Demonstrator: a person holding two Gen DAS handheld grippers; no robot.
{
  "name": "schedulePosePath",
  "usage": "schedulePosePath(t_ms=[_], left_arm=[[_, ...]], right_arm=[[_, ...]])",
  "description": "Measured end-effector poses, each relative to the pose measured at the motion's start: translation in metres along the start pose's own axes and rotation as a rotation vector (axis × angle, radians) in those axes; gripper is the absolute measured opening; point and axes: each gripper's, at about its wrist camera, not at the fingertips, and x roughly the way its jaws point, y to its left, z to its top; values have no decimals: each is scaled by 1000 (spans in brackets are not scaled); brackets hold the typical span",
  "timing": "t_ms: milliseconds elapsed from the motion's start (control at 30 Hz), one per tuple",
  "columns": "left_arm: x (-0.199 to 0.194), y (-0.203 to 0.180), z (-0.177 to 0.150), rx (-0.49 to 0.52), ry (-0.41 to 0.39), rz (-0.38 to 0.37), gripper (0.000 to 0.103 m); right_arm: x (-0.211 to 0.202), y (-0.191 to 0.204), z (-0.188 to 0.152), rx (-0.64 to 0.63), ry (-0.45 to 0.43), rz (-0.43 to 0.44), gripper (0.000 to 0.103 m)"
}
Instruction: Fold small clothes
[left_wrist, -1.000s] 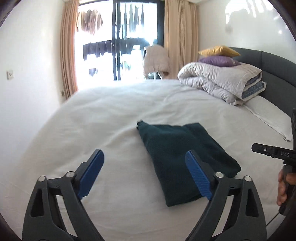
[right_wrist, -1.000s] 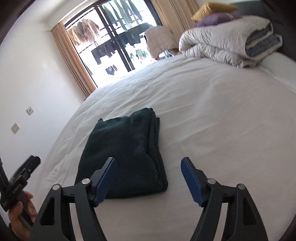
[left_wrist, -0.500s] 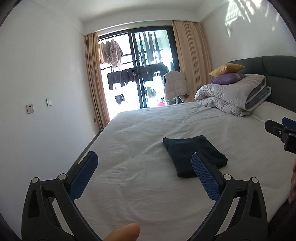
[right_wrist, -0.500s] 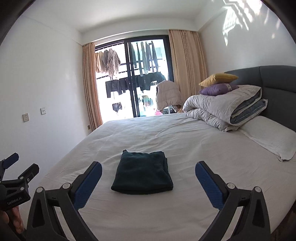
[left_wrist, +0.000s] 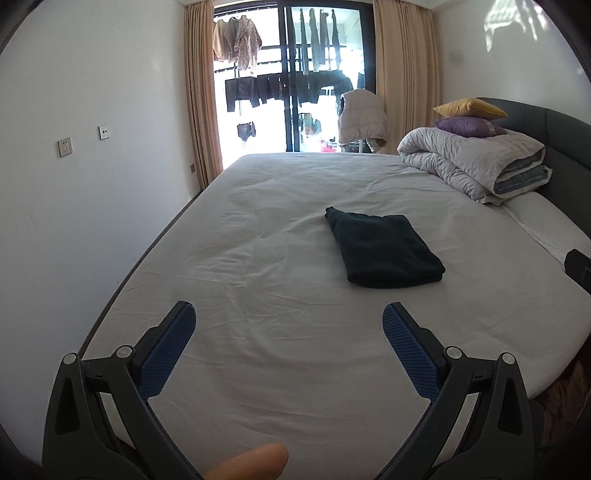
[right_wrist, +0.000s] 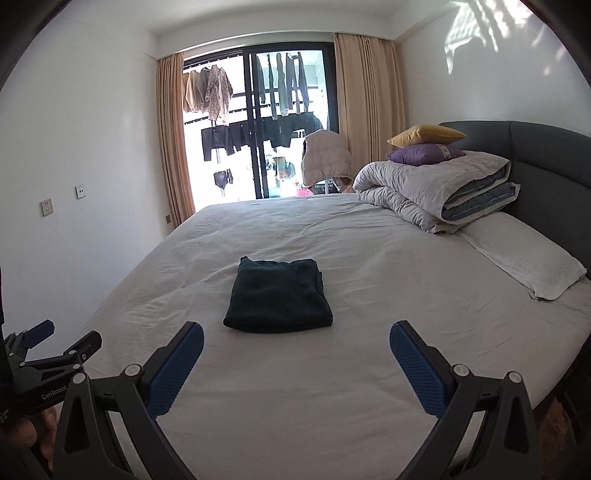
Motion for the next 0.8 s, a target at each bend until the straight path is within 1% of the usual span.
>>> schedulePosePath(t_ms=[67,200,300,500,667,800], left_arm=[[2,-1,-1,-3,14,-9,103],[17,0,4,-15,40,-10,103],[35,0,11,-24,55,-2,103],[46,-4,13,-21,88,1,103],[61,-6,11,-15,119,3,103],[69,-7,12,-18,125,1,103]], right_arm=[[-2,4,2,-15,8,13,103],[2,14,3,-44,63,26,103],[5,17,3,-43,82,33,103],[17,17,-1,-36,122,33,103],[27,13,-6,-16,145,39,103],[29,13,-6,-19,148,34,103]])
